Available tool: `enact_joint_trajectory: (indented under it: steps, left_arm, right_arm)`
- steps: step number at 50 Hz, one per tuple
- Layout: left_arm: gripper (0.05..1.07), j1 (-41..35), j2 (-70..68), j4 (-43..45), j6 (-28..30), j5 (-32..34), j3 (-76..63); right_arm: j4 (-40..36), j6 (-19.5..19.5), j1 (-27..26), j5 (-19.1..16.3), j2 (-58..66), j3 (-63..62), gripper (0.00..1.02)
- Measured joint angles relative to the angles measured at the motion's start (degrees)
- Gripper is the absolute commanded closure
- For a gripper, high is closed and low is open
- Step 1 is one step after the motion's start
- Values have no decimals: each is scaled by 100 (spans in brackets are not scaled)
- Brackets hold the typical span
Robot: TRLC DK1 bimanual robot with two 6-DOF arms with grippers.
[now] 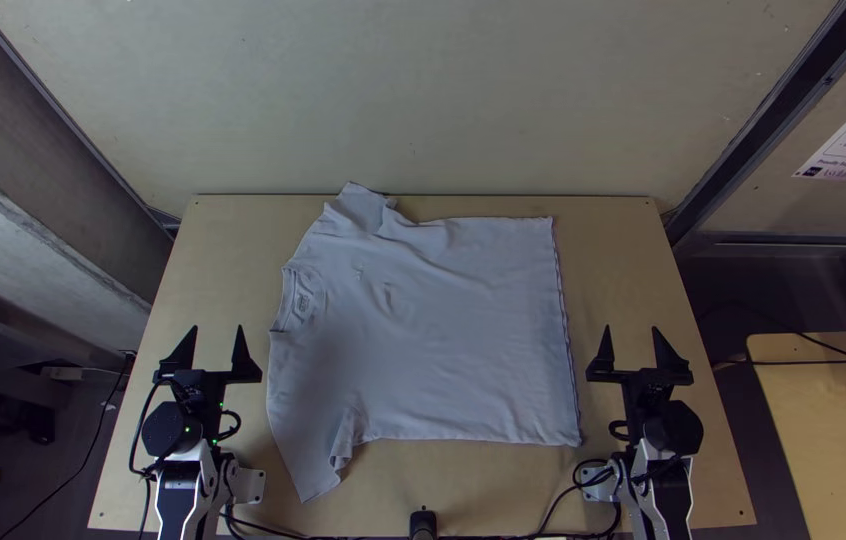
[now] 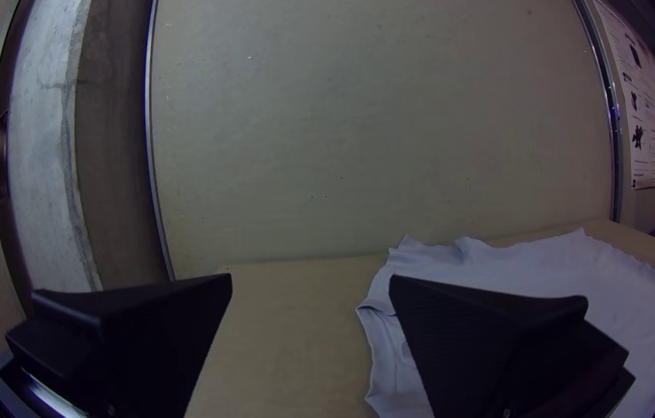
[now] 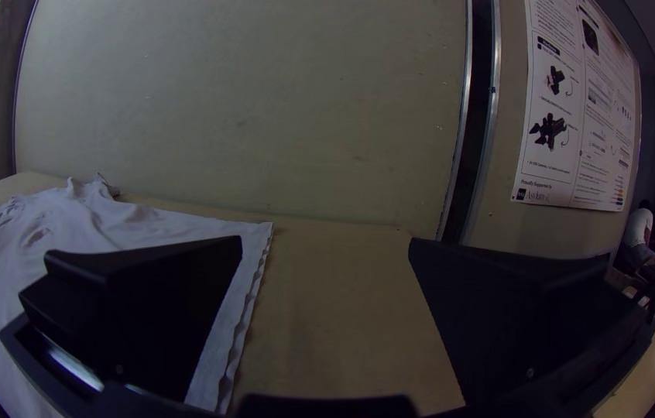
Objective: Fold the t-shirt
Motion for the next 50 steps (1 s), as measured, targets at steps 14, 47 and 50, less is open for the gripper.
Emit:
enact_joint_trajectory:
  steps: [14, 47, 50]
  left_arm:
    - [10, 0, 0, 0, 0, 0, 0]
    - [10, 0, 0, -7, -22, 72, 0]
    - [10, 0, 0, -9, -22, 87, 0]
  right_arm:
    - [-2, 0, 2, 0, 0, 0, 3]
    - [-2, 63, 7, 0, 0, 0, 3]
    - [0, 63, 7, 0, 0, 0, 3]
